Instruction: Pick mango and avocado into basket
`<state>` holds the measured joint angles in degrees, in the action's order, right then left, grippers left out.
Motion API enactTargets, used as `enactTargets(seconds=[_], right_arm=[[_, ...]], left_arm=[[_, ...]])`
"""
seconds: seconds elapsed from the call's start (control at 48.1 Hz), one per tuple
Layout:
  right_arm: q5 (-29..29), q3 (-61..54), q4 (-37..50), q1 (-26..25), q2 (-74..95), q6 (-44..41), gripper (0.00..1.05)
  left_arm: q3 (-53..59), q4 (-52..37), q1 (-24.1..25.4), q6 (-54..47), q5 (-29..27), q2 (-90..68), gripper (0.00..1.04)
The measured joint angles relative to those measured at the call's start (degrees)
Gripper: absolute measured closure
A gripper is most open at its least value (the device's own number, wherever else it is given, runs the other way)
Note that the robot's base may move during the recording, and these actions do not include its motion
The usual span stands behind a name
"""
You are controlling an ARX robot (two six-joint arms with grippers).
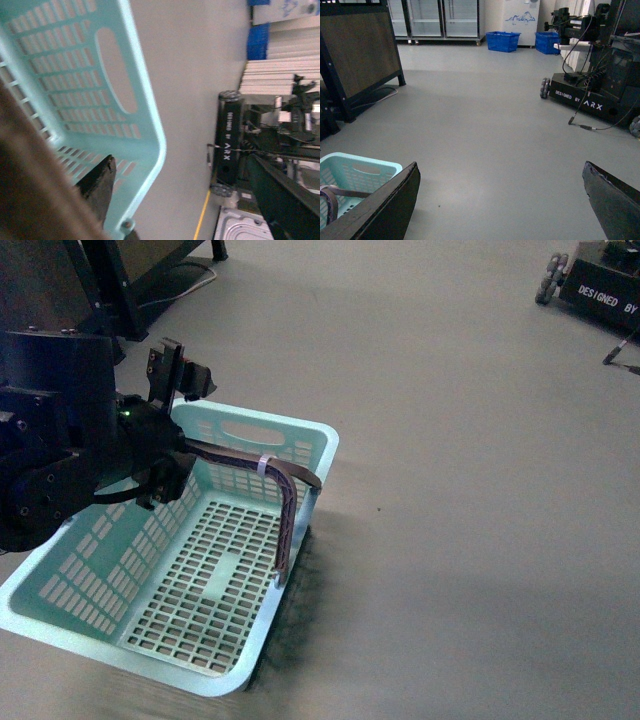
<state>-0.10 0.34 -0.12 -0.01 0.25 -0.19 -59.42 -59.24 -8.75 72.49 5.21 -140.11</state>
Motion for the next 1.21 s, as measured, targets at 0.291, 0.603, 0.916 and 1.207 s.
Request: enactTargets(seconds=[0.291, 0.603, 0.916, 1.207], right_arm=[[0.02, 0.00, 0.00, 0.00, 0.00, 0.00, 0.08], [0.02, -0.02, 0.00, 0.00, 0.00, 0.00, 0.08], [0.02, -0.02, 0.00, 0.02, 0.00, 0.00, 0.08], [0.02, -0.02, 0.00, 0.02, 0.00, 0.00, 0.08]], left_arm=[[5.09, -18.18, 2.56, 6.23, 3.17, 3.61, 0.77], [16.59, 14.14, 3.91, 1.46, -7.69, 37.73, 0.99], [22.12, 41.51, 2.93, 7.50, -8.41, 77.18, 0.99], [22.84, 51.10, 3.13, 6.69, -9.38, 88.80, 0.99]])
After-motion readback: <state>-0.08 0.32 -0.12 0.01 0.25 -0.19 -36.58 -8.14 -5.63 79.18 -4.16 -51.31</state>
